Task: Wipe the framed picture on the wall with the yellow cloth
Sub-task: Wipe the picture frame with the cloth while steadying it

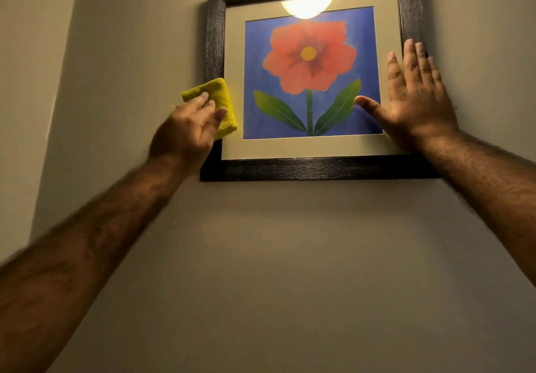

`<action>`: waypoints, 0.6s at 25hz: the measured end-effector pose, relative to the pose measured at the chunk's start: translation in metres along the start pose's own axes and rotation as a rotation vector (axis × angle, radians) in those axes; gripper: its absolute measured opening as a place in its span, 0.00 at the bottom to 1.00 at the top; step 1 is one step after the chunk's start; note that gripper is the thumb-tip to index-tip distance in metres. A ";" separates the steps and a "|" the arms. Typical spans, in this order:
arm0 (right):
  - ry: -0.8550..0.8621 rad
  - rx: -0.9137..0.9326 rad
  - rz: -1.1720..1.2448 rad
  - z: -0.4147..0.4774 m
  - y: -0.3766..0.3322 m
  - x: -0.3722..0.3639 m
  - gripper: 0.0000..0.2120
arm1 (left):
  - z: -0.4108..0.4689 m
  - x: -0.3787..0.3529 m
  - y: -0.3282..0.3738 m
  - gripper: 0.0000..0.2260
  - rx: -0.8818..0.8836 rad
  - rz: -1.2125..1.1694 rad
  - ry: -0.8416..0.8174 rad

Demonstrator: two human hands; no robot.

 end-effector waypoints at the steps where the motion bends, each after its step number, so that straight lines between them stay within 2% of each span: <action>1: 0.005 -0.002 -0.001 0.000 0.001 -0.001 0.50 | 0.009 0.009 -0.001 0.19 -0.018 0.005 0.039; 3: 0.012 -0.001 0.004 0.000 0.001 -0.002 0.50 | 0.026 0.023 -0.004 0.11 -0.020 0.002 0.018; 5: 0.021 -0.003 0.011 0.000 0.002 -0.003 0.50 | 0.042 0.032 -0.006 0.09 0.078 -0.063 -0.032; 7: 0.026 -0.002 0.014 0.000 0.002 -0.004 0.50 | 0.056 0.035 -0.010 0.16 0.195 -0.054 -0.036; 9: 0.022 0.000 0.021 0.001 0.003 -0.005 0.50 | 0.064 0.036 -0.021 0.28 0.337 -0.047 -0.117; 10: 0.022 -0.001 0.022 0.001 0.003 -0.005 0.50 | 0.066 0.035 -0.026 0.30 0.399 -0.081 -0.174; 12: 0.025 -0.001 0.025 0.000 0.003 -0.005 0.49 | 0.064 0.032 -0.033 0.27 0.451 -0.180 -0.255; 15: 0.016 -0.002 0.033 -0.001 0.003 -0.003 0.48 | 0.060 0.031 -0.032 0.22 0.444 -0.204 -0.221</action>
Point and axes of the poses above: each hand's wrist, its own z-axis towards the middle knuckle, its own x-axis out of the back of the hand, y = z × x, the point moved 2 cm from there along z, towards the middle knuckle, and after that the axes turned 1 degree about -x, right-handed, at the moved point
